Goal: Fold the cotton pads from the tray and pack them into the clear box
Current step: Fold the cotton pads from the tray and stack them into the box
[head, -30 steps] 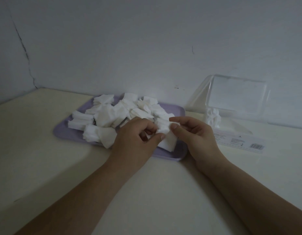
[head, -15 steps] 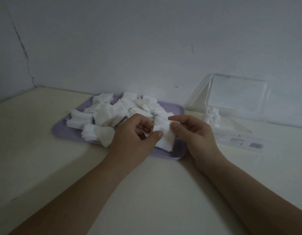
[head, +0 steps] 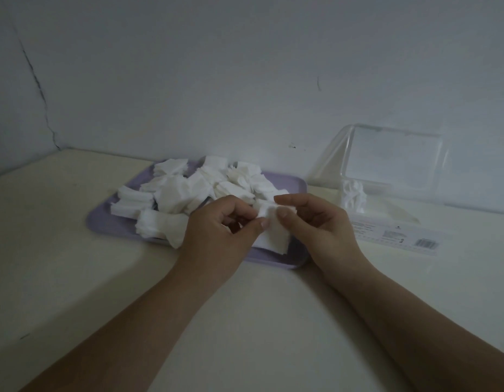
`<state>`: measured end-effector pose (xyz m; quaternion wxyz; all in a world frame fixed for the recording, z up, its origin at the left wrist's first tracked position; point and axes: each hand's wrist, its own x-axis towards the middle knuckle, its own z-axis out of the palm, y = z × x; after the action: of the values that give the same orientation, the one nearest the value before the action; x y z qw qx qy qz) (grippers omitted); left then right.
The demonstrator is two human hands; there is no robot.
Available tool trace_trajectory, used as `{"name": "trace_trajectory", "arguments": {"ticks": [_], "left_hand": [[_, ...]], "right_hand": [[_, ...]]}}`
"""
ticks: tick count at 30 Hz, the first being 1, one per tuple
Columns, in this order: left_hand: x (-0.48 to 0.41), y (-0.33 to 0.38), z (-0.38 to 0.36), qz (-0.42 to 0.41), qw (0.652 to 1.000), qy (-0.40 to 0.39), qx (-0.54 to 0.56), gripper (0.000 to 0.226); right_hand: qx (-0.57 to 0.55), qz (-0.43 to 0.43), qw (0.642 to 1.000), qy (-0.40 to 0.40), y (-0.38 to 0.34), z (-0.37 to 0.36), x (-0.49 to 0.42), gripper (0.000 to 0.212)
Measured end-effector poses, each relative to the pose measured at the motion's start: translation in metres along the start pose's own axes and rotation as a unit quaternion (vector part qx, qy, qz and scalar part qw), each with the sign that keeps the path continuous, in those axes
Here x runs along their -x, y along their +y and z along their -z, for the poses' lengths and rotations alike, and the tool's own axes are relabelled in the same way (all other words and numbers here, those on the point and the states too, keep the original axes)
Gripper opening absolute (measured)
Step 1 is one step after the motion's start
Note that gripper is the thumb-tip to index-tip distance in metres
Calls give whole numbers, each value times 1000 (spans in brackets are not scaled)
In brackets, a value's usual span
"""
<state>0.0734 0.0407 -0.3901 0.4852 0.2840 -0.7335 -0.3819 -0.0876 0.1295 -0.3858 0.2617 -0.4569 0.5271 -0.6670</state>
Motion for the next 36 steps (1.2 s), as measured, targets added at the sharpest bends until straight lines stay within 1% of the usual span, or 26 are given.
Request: {"name": "trace_trajectory", "arguments": {"ticks": [2,4,5,7,9,11,13,15,18,20,22,23,25,27,29,31,33,36], "left_hand": [[-1,-1,1,-2,1000,-2,7,14],[-2,-4,1,3,1000,-8,2,15],[-2,-7,0,5,1000,-17,-6,20],[-2,-12,-3,6,998,-47,-31,35],[-3,-17,-2,-4,994,-74,-79,47],[-3,-17,2,-15,985,-89,-144,52],[-4,-17,7,-20,979,-86,-185,56],[-3,-17,9,-29,977,-77,-195,56],[0,-15,8,-56,977,-72,-192,59],[0,-14,7,-60,977,-76,-192,63],[-1,-14,6,-51,976,-83,-195,70],[-1,-13,5,-45,975,-90,-197,73],[-1,-12,5,-38,975,-109,-192,77],[0,-11,5,-30,976,-123,-178,76],[-1,-12,5,-24,978,-124,-165,71],[-1,-13,5,-25,982,-115,-147,66],[-2,-15,4,-27,984,-115,-132,63],[-1,-14,3,-56,986,-93,-125,56]], "right_hand": [[17,-1,1000,-17,-1,-1,2,32],[93,28,995,-25,1,-2,1,33],[129,50,990,-26,2,-2,1,33],[180,85,980,-18,4,0,-1,36],[224,98,969,-19,4,1,0,40],[257,102,960,-43,2,0,3,46],[287,104,950,-61,2,-3,5,54],[328,117,935,-70,5,-4,3,61],[369,143,913,-100,11,-4,2,62],[392,149,901,-105,12,-6,3,62],[399,155,897,-111,10,-7,5,61],[387,159,901,-117,9,-7,5,61],[333,145,924,-121,7,-6,5,63],[308,98,940,-107,5,-3,5,68],[314,61,942,-101,3,-1,4,75],[315,44,942,-107,4,-1,4,77],[321,51,939,-113,5,-2,3,73],[312,78,942,-101,6,-2,3,55]]}}
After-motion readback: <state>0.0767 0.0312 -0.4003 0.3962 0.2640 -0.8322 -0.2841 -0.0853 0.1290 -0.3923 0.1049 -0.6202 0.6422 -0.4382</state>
